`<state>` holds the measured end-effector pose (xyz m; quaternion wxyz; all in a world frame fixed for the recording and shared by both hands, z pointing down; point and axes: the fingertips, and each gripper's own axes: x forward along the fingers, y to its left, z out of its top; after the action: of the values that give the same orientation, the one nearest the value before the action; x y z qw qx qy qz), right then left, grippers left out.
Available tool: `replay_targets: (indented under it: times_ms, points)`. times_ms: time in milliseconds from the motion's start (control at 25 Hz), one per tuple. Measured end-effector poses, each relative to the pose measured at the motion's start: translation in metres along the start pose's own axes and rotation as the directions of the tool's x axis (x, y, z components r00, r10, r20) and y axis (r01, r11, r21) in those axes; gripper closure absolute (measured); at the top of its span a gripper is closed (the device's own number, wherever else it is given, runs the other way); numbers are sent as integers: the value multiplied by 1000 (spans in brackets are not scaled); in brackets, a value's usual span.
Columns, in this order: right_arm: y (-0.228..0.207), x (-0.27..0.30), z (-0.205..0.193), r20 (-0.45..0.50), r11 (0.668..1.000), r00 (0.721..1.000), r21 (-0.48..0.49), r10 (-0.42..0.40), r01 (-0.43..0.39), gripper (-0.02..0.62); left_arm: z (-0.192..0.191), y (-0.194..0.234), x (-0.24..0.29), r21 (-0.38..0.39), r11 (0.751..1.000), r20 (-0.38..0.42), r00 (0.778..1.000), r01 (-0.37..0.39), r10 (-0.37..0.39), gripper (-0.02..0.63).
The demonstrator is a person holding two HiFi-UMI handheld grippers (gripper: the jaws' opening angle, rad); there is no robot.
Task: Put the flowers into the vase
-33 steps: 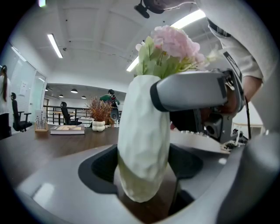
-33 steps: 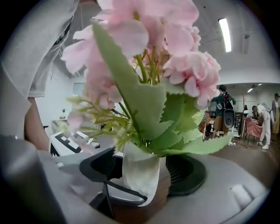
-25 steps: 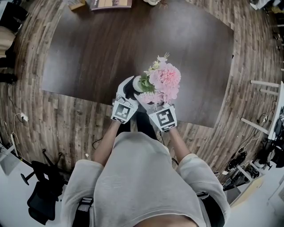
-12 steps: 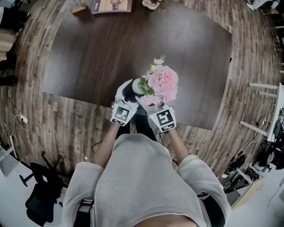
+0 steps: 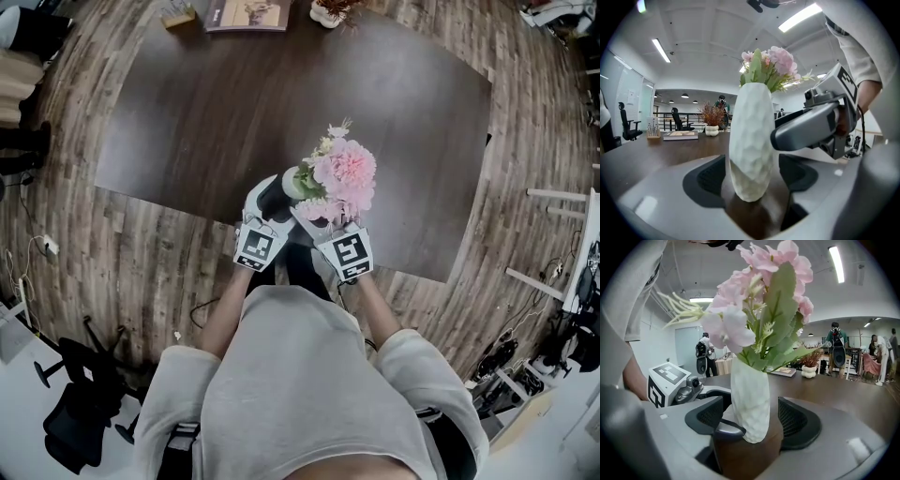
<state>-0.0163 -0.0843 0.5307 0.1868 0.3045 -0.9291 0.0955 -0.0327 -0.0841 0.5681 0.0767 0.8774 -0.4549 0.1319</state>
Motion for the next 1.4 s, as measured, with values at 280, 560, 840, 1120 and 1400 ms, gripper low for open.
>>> replay_targets:
  times_ms: [280,560,840,1120,1400]
  points:
    - [0,-17,-16,-34,1000,999,-14,11,-12,230,-5,-6,-17,-8,999,-10,999,-41,41,253]
    - [-7,-45,-36,-19,999,999,-15,-44,44,298,-8,-19,-34,2,997,-4,997,-81,81,301]
    - [-1,-90,-39,3,993,993,40,-114,114,469,4,-49,-66,-19,999,-14,999,-31,31,484]
    - [7,-124,-25,48,982,988,126,-145,138,595,34,-61,-90,-2,998,12,998,57,-57,595]
    - [43,-148,-6,89,961,964,138,-252,239,597,45,-73,-132,23,994,50,993,110,-111,595]
